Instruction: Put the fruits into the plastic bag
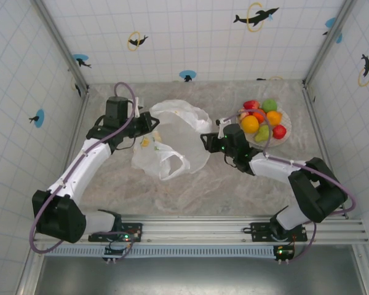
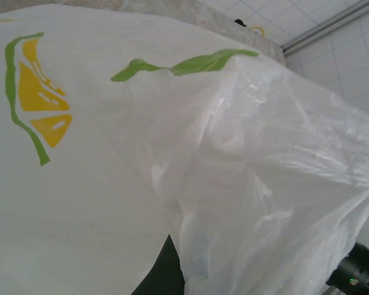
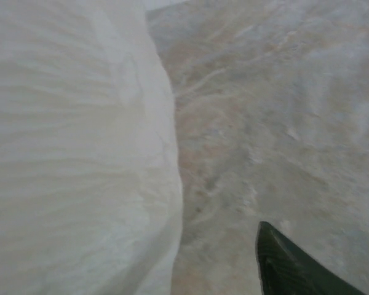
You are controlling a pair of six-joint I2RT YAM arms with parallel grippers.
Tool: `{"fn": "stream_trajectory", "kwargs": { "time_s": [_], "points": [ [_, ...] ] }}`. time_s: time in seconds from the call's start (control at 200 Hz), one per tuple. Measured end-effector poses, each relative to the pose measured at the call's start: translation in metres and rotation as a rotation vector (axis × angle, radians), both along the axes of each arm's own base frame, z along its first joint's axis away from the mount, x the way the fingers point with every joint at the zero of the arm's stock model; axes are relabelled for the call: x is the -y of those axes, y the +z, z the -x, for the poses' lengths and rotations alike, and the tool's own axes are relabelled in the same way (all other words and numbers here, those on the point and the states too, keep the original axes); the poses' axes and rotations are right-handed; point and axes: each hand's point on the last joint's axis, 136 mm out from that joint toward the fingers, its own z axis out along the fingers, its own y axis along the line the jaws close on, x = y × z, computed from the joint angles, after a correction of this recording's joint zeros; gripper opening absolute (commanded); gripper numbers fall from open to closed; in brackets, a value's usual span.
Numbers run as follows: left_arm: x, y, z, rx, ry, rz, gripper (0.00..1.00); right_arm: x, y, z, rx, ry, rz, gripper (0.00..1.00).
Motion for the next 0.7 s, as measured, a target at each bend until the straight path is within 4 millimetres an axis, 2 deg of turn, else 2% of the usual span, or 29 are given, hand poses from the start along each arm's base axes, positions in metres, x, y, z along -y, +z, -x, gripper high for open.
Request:
{"fn": "stream_trajectory", "kwargs": {
  "time_s": [0.07,0.195,0.32,0.39,0.596,0.701],
  "points": [
    [0.002,-0.004,0.000,-0.011,0.016,0.010,0.00,-0.007,0.009,-0.001,0.012,0.034,-0.017,0.72],
    [-0.002,-0.008,-0.006,-0.030,0.088,0.022,0.00,-0.007,0.012,-0.001,-0.004,0.068,0.002,0.99],
    [-0.008,-0.014,-0.014,-0.044,0.168,0.049,0.00,0.000,0.005,0.011,-0.055,0.099,0.055,1.00],
    [-0.010,-0.017,-0.016,-0.052,0.198,0.062,0.00,0.005,0.008,0.021,-0.069,0.121,0.078,1.00],
    [-0.011,-0.016,-0.027,-0.047,0.246,0.098,0.00,0.030,0.047,0.046,-0.034,0.123,0.094,1.00],
    [-0.011,-0.022,-0.028,-0.065,0.259,0.104,0.00,0.052,0.055,0.049,-0.040,0.084,0.106,1.00]
  ]
}}
